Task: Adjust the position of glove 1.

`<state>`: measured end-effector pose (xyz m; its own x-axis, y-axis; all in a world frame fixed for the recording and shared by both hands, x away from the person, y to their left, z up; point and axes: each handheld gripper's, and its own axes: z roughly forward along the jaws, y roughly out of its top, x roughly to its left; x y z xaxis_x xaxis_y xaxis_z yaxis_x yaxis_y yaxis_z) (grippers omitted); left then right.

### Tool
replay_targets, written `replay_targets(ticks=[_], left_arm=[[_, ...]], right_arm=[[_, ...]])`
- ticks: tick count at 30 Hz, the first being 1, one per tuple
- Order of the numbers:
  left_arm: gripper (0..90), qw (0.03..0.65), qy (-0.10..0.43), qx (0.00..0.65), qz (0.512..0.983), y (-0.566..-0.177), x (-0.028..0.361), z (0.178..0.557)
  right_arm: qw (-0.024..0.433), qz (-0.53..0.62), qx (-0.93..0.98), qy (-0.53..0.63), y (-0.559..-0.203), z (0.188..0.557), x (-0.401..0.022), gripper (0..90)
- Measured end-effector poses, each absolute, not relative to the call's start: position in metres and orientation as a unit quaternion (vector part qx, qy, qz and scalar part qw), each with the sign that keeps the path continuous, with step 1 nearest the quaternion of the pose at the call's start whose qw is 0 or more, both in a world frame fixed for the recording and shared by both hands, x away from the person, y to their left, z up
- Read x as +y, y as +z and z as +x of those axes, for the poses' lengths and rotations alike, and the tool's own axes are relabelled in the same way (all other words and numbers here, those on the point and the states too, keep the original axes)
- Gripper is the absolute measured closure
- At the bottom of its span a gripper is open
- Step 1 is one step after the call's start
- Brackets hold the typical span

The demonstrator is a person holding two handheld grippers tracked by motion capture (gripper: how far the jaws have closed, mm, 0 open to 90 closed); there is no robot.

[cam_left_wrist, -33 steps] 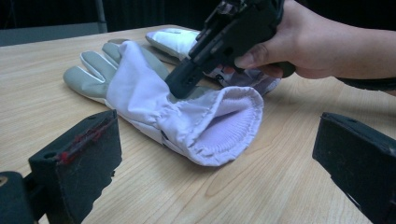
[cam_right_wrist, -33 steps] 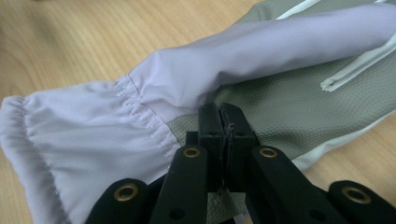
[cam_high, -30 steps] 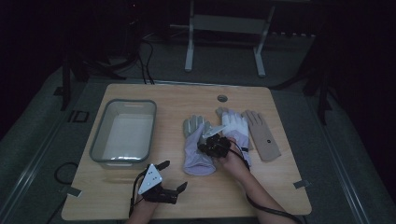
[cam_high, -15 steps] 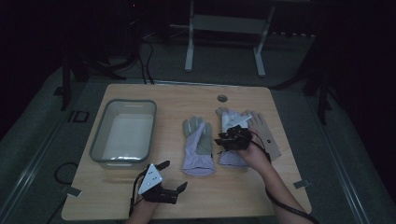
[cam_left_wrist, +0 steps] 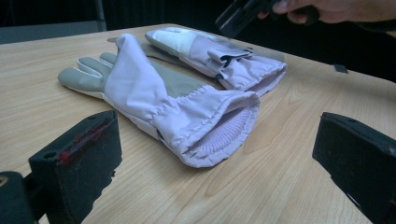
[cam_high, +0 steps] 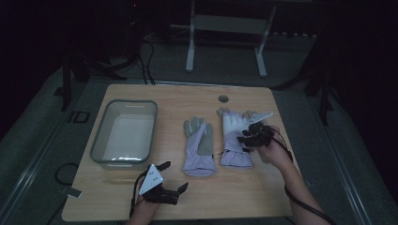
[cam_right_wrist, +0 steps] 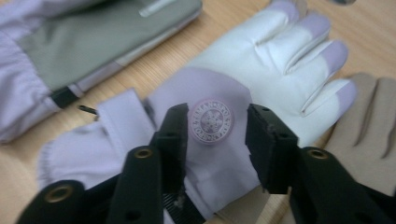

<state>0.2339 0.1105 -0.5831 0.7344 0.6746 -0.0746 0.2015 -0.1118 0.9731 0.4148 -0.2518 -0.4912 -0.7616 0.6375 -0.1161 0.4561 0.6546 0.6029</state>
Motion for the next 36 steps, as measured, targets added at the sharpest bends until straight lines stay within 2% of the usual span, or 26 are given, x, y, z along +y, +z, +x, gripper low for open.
replay_targets(ticks=[5,10,13,15,20,24,30,36], left_arm=[[1.4,0.592,0.198,0.306,0.719,-0.583,0.111,0.234],[1.4,0.592,0.198,0.305,0.719,-0.583,0.111,0.234],[1.4,0.592,0.199,0.305,0.719,-0.583,0.11,0.234],[1.4,0.591,0.2,0.305,0.719,-0.583,0.11,0.234],[1.4,0.592,0.2,0.306,0.719,-0.583,0.11,0.234],[1.4,0.593,0.199,0.306,0.718,-0.583,0.111,0.234],[1.4,0.593,0.2,0.306,0.718,-0.583,0.111,0.234],[1.4,0.592,0.2,0.306,0.718,-0.583,0.11,0.234]], right_arm=[[0.142,0.318,0.898,0.268,-0.509,0.429,-0.248,49.3],[0.132,0.319,0.901,0.265,-0.517,0.436,-0.244,47.1],[0.133,0.31,0.907,0.252,-0.522,0.435,-0.24,54.3],[0.131,0.304,0.909,0.252,-0.524,0.433,-0.239,62.2],[0.153,0.314,0.903,0.251,-0.525,0.427,-0.235,67.6],[0.158,0.319,0.898,0.26,-0.519,0.421,-0.237,75.2],[0.158,0.322,0.894,0.268,-0.506,0.413,-0.242,76.3],[0.165,0.317,0.886,0.294,-0.471,0.399,-0.241,76.7]])
